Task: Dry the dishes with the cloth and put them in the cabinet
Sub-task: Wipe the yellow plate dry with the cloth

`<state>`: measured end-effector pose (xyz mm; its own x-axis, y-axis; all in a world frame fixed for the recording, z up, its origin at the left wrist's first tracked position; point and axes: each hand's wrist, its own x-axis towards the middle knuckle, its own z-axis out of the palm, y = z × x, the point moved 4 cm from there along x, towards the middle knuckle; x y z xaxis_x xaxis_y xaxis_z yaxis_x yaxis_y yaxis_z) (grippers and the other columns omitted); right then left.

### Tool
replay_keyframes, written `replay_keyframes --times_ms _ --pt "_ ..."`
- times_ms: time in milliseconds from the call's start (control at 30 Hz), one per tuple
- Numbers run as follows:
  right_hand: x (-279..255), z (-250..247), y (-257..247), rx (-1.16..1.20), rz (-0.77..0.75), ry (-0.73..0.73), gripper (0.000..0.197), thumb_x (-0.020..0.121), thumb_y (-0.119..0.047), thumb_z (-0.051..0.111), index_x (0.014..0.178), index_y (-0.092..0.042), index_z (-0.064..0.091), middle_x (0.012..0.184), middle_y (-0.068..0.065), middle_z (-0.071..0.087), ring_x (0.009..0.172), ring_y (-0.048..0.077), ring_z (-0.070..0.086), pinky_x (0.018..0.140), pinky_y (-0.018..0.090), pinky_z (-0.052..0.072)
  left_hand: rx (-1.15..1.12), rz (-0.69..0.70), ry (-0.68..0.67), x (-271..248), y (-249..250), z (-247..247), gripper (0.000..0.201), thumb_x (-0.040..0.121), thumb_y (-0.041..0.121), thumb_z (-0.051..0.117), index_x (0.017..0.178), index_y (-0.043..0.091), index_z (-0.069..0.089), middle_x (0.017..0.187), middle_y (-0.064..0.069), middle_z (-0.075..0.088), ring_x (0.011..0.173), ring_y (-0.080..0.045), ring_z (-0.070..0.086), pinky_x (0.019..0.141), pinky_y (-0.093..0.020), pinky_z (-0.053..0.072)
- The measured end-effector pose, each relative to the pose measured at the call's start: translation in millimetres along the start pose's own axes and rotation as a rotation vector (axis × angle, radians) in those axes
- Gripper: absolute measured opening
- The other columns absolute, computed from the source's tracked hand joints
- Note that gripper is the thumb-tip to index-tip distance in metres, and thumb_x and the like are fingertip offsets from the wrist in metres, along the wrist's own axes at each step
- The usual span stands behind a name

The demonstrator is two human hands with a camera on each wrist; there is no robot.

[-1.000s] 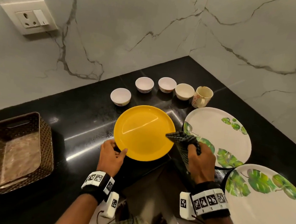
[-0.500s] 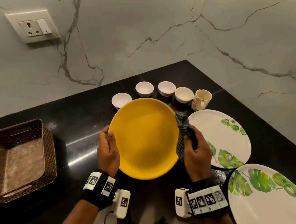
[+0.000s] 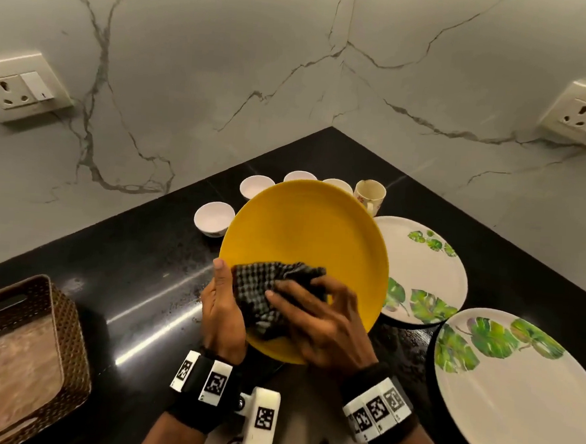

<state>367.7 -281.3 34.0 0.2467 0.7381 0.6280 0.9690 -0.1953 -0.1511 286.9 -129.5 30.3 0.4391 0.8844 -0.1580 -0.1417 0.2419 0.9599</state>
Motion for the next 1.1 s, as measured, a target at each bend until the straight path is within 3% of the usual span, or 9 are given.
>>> replay_keyframes --times_ms 167,267,333,400,467,533,833,1033,1100 --pt "2 -30 65 -0.164 0.407 0.103 0.060 0.093 -0.037 0.059 0.150 -0.021 0.049 0.153 0.002 0.048 0.138 0.039 0.038 0.110 0.056 0.035 0.022 0.069 -0.165 -3 4 5 0.057 0.100 0.053 0.040 0.098 0.002 0.064 0.079 -0.001 0.071 0.076 -0.020 0.067 0.068 -0.031 0.055" --pt "9 -36 80 -0.138 0.595 0.114 0.067 0.096 -0.050 0.049 0.155 -0.020 0.040 0.153 0.016 0.037 0.151 0.039 0.019 0.116 0.056 0.021 0.077 0.152 -0.277 -5 12 10 0.070 0.104 0.055 0.037 0.095 -0.014 0.051 0.081 -0.031 0.060 0.069 -0.039 0.059 0.061 -0.045 0.052" --pt "18 -34 74 -0.117 0.607 0.105 0.066 0.097 -0.051 0.046 0.156 -0.024 0.038 0.154 0.016 0.033 0.152 0.039 0.015 0.119 0.059 0.018 0.135 0.185 -0.340 -8 16 17 0.068 0.106 0.051 0.035 0.088 -0.013 0.050 0.080 -0.035 0.057 0.068 -0.047 0.056 0.063 -0.056 0.049" --pt "29 -26 55 -0.119 0.527 0.059 0.065 0.096 -0.051 0.049 0.155 -0.026 0.039 0.156 0.013 0.034 0.153 0.039 0.014 0.121 0.057 0.014 0.168 0.229 -0.346 -8 22 27 0.055 0.112 0.034 0.030 0.073 0.003 0.052 0.061 -0.004 0.060 0.055 -0.022 0.056 0.055 -0.036 0.046" --pt "38 -15 29 -0.101 0.413 0.021 0.061 0.096 -0.048 0.054 0.152 -0.027 0.045 0.155 0.011 0.039 0.152 0.039 0.018 0.120 0.054 0.017 0.173 0.263 -0.381 -4 20 36 0.049 0.111 0.031 0.030 0.078 0.022 0.064 0.069 0.011 0.065 0.064 -0.008 0.061 0.062 -0.029 0.048" --pt "42 -8 4 -0.056 0.339 0.023 0.054 0.097 -0.044 0.057 0.149 -0.029 0.050 0.153 0.007 0.044 0.149 0.037 0.026 0.115 0.054 0.026 0.119 0.263 -0.373 2 14 39 0.047 0.110 0.033 0.031 0.094 0.024 0.074 0.093 0.001 0.076 0.088 -0.017 0.071 0.078 -0.032 0.056" --pt "9 0 -4 0.075 0.135 0.050 0.031 0.100 -0.020 0.055 0.125 -0.022 0.073 0.132 0.004 0.067 0.112 0.029 0.056 0.095 0.044 0.052 0.083 0.132 0.021 18 8 19 0.051 0.110 0.040 0.036 0.109 -0.001 0.065 0.098 -0.018 0.071 0.088 -0.021 0.067 0.084 -0.039 0.052" --pt "-5 -48 58 -0.062 0.522 0.116 0.038 0.088 0.000 0.065 0.123 -0.012 0.073 0.132 0.011 0.066 0.111 0.034 0.062 0.097 0.046 0.053 0.050 0.282 -0.121 20 20 17 0.048 0.107 0.043 0.034 0.135 0.010 0.054 0.122 -0.018 0.065 0.107 -0.031 0.064 0.089 -0.047 0.054" --pt "-3 -70 81 -0.125 0.654 0.164 0.039 0.087 0.002 0.067 0.125 -0.008 0.070 0.130 0.014 0.066 0.112 0.035 0.062 0.097 0.047 0.054 0.099 0.333 -0.188 14 25 20 0.040 0.107 0.040 0.036 0.123 0.015 0.062 0.109 -0.015 0.069 0.096 -0.029 0.065 0.081 -0.046 0.055"
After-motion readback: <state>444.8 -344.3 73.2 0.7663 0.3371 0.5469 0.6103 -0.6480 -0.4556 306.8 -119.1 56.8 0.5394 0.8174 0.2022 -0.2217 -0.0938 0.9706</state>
